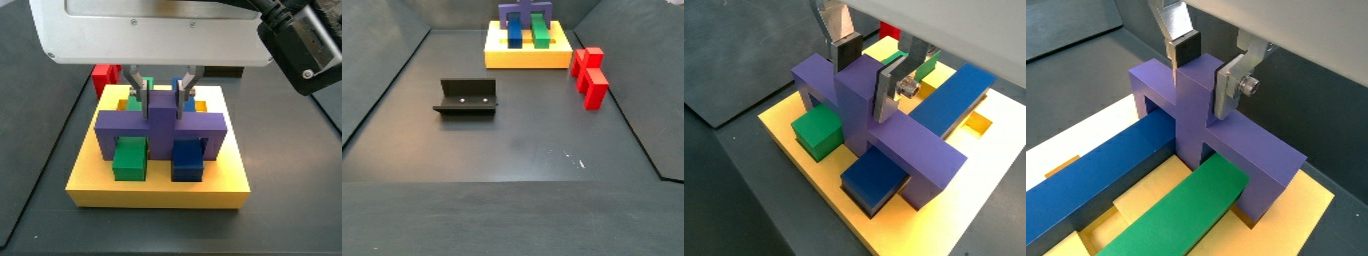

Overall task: Pick up the purple object. Move up. Move to above the board. Insert the purple object.
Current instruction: Insert the purple object.

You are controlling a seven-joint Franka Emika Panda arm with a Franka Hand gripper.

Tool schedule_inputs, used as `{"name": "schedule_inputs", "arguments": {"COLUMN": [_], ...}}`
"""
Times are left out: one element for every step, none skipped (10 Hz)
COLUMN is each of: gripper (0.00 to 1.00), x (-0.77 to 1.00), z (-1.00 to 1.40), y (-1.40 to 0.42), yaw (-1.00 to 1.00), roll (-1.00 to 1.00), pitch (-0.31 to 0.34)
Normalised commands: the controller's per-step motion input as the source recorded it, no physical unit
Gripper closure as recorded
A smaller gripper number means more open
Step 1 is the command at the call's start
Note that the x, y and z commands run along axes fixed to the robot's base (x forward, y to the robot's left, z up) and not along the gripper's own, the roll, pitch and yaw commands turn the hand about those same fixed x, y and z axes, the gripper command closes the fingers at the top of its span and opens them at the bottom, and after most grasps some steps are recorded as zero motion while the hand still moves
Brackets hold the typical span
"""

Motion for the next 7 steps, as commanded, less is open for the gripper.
{"name": "schedule_inputs", "arguments": {"gripper": [1.0,1.0,1.0,1.0,1.0,1.0,1.0], "x": [0.31,0.32,0.37,0.23,0.25,0.2,0.19], "z": [-0.25,-0.23,-0.15,-0.07,-0.13,-0.15,-0.03], "y": [0.0,0.0,-0.08,-0.23,-0.1,0.0,-0.03], "yaw": [-0.02,-0.03,0.0,0.02,0.0,-0.02,-0.01], "roll": [-0.01,-0.04,-0.05,0.0,0.0,-0.01,-0.02], "pitch": [-0.007,-0.019,-0.011,0.0,0.0,0.0,0.0]}}
